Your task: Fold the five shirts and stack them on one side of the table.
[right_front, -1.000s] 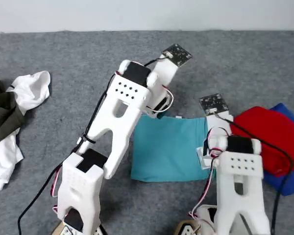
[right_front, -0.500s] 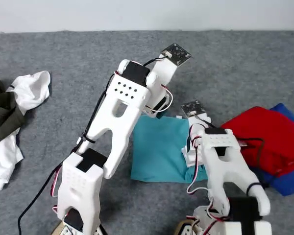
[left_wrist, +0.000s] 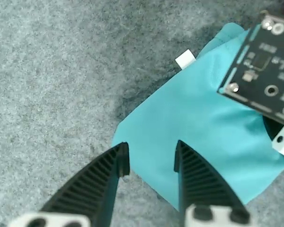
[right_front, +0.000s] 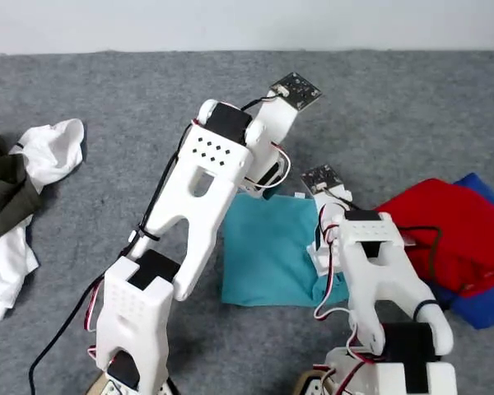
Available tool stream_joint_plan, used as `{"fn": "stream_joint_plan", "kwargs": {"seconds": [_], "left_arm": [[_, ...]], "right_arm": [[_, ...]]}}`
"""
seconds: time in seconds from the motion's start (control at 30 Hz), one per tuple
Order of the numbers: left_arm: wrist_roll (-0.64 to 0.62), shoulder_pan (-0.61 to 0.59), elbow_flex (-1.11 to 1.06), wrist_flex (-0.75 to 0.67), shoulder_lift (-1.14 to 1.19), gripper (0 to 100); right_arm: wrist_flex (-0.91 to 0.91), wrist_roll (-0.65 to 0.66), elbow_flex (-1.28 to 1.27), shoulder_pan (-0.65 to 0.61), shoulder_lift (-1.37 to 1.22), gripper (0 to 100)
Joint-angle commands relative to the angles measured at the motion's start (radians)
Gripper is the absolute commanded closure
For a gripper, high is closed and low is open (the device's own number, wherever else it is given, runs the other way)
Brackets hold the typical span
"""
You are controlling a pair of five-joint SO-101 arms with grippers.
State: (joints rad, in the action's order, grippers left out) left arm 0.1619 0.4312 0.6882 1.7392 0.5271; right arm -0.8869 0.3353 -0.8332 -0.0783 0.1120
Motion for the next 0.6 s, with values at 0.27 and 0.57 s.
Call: {"fn": "stream_joint_plan", "kwargs": {"seconds": [0.27, 0.57], "left_arm": [[-0.005, -0.008, 0.004, 0.015, -0.071, 84], [-0.005, -0.008, 0.004, 0.017, -0.071, 84]], "right_arm": [[-0.094, 0.012, 0.503, 0.035, 0.163, 98.8], [-0.193, -0.069, 0.667, 0.407, 0.220, 98.9]]}}
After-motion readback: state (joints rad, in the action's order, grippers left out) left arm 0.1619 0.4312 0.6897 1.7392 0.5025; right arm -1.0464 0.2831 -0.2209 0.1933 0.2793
